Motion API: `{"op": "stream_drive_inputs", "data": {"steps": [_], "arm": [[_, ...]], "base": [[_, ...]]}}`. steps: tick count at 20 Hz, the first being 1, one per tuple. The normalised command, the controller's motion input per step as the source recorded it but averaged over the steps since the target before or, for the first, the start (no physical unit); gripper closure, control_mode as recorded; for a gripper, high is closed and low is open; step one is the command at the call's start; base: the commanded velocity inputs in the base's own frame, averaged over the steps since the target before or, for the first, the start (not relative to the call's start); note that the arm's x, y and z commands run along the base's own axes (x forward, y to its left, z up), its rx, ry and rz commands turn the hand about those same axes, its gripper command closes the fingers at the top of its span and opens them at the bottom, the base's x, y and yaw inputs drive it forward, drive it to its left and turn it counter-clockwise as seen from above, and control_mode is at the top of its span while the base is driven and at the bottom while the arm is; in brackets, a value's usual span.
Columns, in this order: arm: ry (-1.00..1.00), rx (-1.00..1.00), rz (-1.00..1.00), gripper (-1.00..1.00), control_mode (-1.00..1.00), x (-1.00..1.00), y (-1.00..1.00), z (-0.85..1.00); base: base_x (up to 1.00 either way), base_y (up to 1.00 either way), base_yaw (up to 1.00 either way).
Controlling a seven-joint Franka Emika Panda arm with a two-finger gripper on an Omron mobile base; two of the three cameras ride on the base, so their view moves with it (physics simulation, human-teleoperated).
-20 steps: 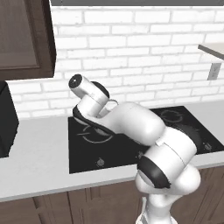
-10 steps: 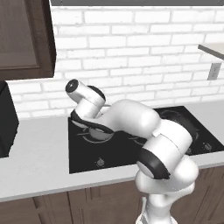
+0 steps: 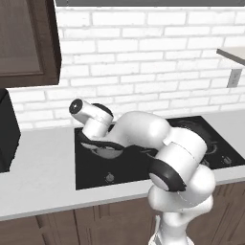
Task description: Pick the kettle from the counter and place it on a stove burner. Then turn the burner on.
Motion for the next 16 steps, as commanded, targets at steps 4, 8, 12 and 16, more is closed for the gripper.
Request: {"op": "stream_drive_inputs", "data": {"steps": [4, 8, 12, 16], "arm": [[-0.06, 0.0, -0.05, 1.0, -1.0, 0.56, 0.0, -0.01], [-0.04, 0.0, -0.06, 1.0, -1.0, 0.61, 0.0, 0.0], [0.01, 0.0, 0.0, 1.0, -1.0, 0.04, 0.0, 0.0], [0.01, 0.0, 0.0, 1.0, -1.0, 0.0, 0.11, -0.16]], "base": [[0.0, 0.0, 0.0], [0.0, 0.0, 0.0], [0.0, 0.0, 0.0], [0.0, 0.0, 0.0]]}}
